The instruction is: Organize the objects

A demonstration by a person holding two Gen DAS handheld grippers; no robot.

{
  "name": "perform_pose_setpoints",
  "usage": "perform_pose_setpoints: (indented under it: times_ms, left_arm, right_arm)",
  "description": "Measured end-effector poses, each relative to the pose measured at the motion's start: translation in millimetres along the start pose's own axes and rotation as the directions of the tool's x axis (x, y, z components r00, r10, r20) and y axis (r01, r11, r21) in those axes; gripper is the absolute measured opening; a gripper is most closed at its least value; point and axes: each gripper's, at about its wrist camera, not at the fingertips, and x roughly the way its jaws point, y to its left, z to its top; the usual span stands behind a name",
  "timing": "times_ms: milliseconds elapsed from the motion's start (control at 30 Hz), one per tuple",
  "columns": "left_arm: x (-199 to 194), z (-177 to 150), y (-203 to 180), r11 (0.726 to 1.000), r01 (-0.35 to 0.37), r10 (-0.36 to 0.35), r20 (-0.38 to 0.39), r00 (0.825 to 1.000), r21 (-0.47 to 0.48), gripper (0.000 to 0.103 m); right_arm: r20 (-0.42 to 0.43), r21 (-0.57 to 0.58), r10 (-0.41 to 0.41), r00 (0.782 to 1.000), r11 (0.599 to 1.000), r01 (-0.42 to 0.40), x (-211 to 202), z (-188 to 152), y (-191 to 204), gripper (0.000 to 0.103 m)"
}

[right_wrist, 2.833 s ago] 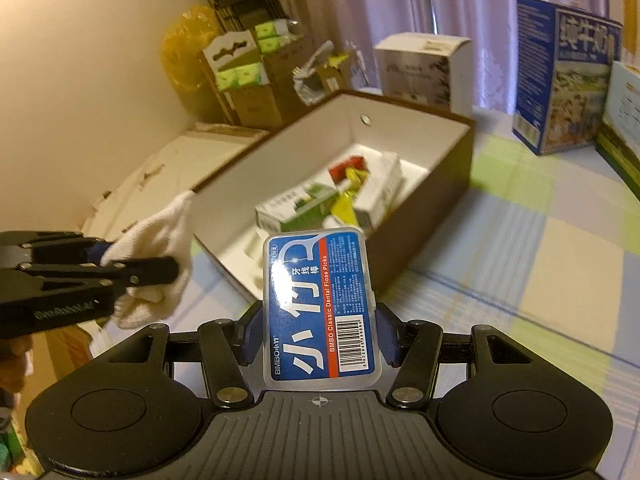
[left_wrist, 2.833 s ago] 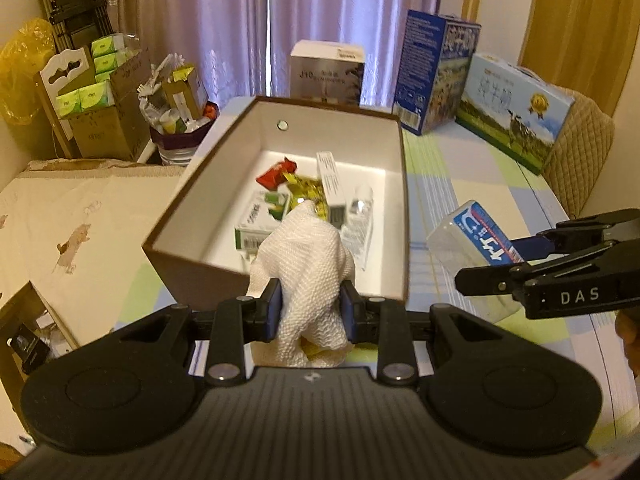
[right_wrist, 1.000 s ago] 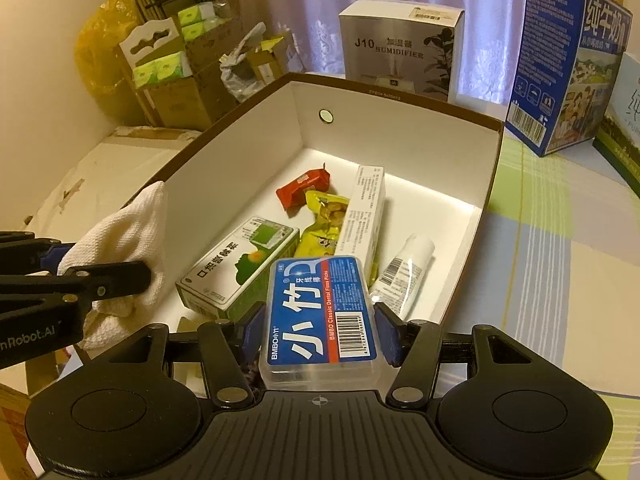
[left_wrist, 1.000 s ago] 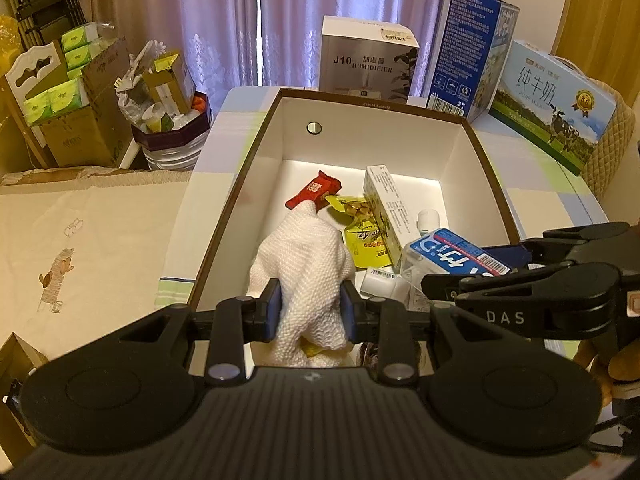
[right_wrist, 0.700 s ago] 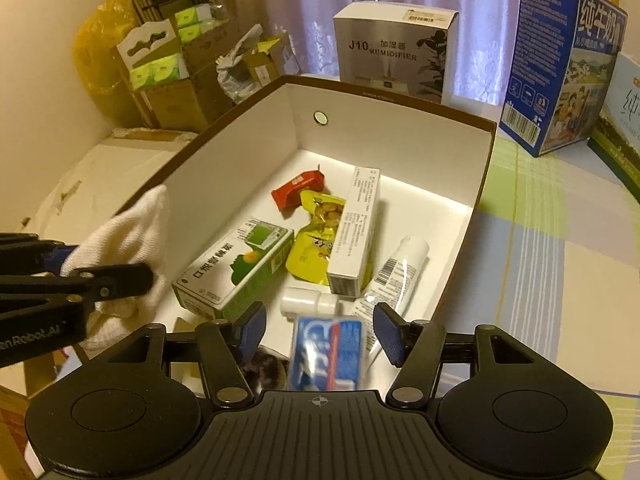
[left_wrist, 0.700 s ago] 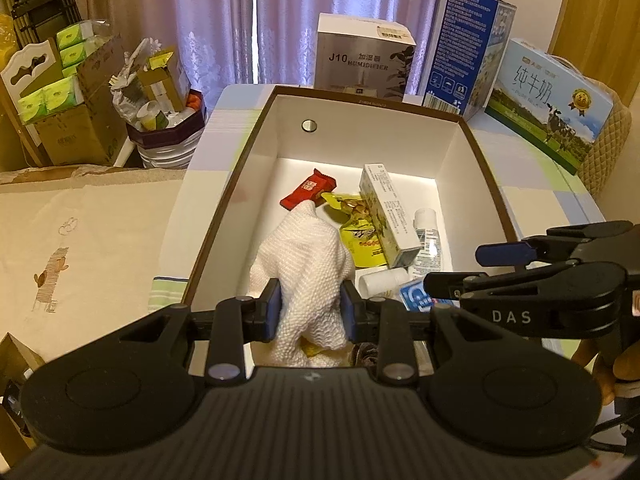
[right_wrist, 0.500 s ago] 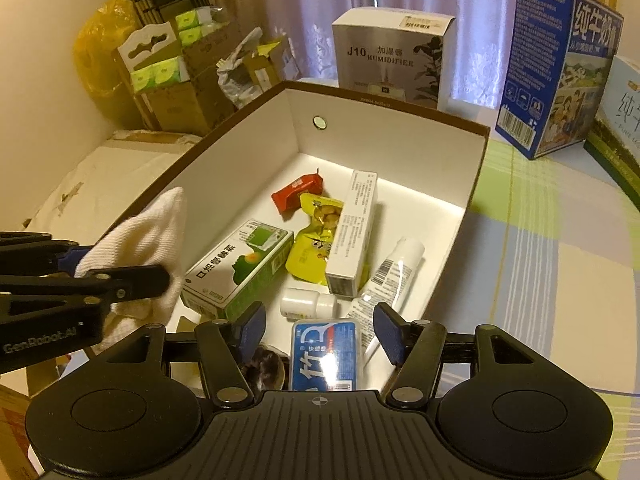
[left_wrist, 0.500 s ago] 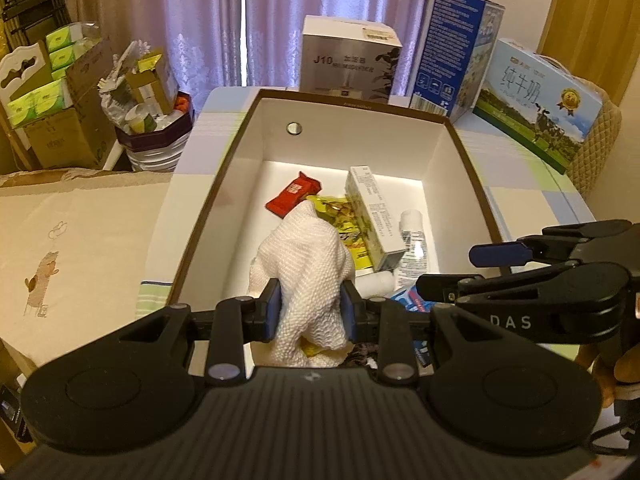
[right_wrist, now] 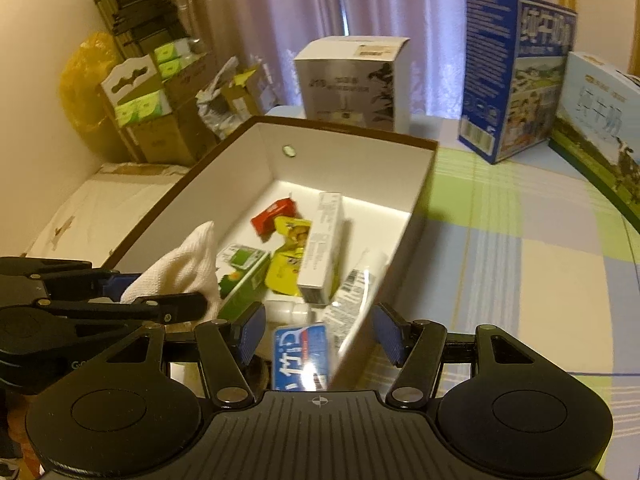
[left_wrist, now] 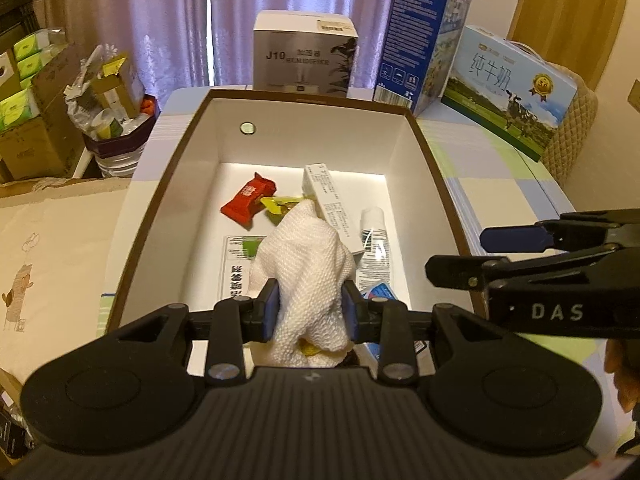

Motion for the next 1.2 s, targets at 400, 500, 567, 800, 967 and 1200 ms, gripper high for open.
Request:
perform_pose_setpoints:
  times_ms: [400,500,567,800,967,1200]
  left_arm:
    - [6,11,-13,0.999,0.004,-0.005,0.028,1.000,0.034,0.068]
    - [1,12,-16,0.998,-0.013,0.010,0.050,0.999,0.055,0.075]
    - [-1,11,-17,0.998,-0.021,0.018,0.050,0.999,0.057,0.078]
    - [-17,4,-11,0.998,-0.054,0.053,0.054,0.997,0.016,0.088]
    - [-37,-3,-9,0.997,-0.081,0.082,0.064,0.995,-0.014,0.095]
    - [-65,-19,-13,0.991,-0.120,0.125,0.074,0.989,-0.066,0.099]
  right_arm:
    - [0.016,0.047,-0.021,1.000,0.999,0.020,-13,-5,-18,0.057]
    - [0.013,0.057,-0.017,1.000,0.998,0.016,-16,-8,-19,0.057]
    - [0.010,0.061,-0.013,1.000,0.998,0.013,-18,-10,-20,0.057]
    - [0.012,0.063,-0.001,1.000,0.998,0.000,-28,-18,-20,0.058]
    - [0.009,0.067,0.020,1.000,0.998,-0.021,-38,-27,-21,0.058]
    - [0.018,0.063,0.061,0.998,0.996,-0.062,-56,-40,-19,0.058]
